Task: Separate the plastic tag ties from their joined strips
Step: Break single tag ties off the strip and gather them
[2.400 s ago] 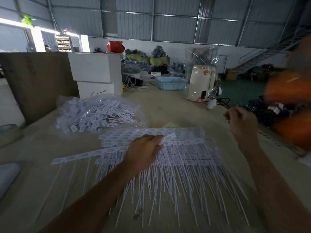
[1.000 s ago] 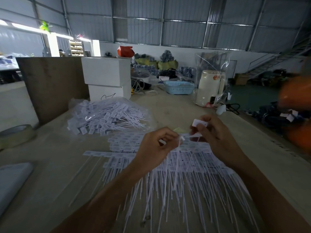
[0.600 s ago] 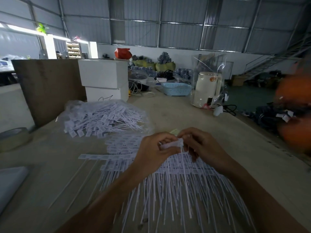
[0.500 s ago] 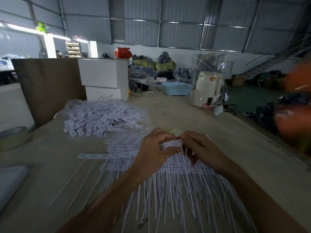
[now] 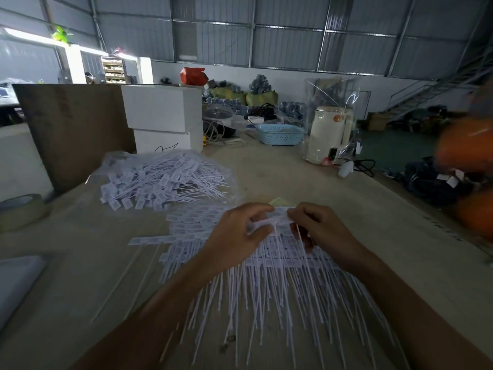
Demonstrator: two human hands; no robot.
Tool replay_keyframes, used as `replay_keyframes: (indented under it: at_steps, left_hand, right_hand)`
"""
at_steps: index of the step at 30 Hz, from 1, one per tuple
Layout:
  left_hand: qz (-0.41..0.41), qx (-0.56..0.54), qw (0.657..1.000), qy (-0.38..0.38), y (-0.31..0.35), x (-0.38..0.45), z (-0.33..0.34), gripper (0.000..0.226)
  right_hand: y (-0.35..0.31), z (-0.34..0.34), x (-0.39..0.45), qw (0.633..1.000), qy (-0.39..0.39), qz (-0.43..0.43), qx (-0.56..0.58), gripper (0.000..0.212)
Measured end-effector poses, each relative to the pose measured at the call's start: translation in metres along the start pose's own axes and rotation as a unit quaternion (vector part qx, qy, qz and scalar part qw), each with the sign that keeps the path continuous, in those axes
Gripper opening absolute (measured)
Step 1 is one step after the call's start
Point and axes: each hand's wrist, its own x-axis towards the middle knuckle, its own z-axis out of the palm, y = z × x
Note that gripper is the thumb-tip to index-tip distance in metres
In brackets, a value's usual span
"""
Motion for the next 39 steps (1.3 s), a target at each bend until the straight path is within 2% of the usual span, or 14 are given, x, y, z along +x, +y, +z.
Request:
replay_keyframes:
  at_steps: [3,9,14,17,29,37,39]
  left_hand:
    - [0.01,0.048,0.999,-0.017,-0.004,-0.0029,-0.0011,0.031]
    - [0.061,0.12,0.991,0.012,-0.0048,-0.0034,-0.0003,0.023]
    - [0.052,0.147,0.988,0.013,-0.006,-0.0017,-0.0015,0.025]
    - [0.052,0.142,0.988,0.017,-0.0041,-0.0026,-0.0012,0.025]
    - [0.062,0.145,0.988,0.002,0.0005,-0.0064,-0.0056,0.027]
    - [0.051,0.136,0.989,-0.014,0.0024,-0.0061,-0.0066,0.033]
    - [0.04,0.128,0.991,-0.017,0.0011,-0.0053,-0.0064,0.028]
  right_hand:
    - [0.0027,0.001,0.0009,1.0,-0.007,0.008,-0.006,0.038]
    - [0.0011,-0.0028,0.0007,0.999,-0.033,-0.003,-0.001,0.041]
    - [-0.0002,-0.0012,-0.001,0.997,-0.067,-0.01,-0.037,0.03]
    - [-0.001,-0.0011,-0.0013,0.997,-0.057,-0.032,-0.044,0.021]
    - [-0.0023,0.0013,-0.003,0.99,-0.038,-0.094,-0.096,0.016]
    - [0.0018,-0.001,-0.0004,0.985,-0.04,-0.103,-0.13,0.017]
    - [0.0025,-0.0008,0.0003,0.985,-0.038,-0.107,-0.132,0.016]
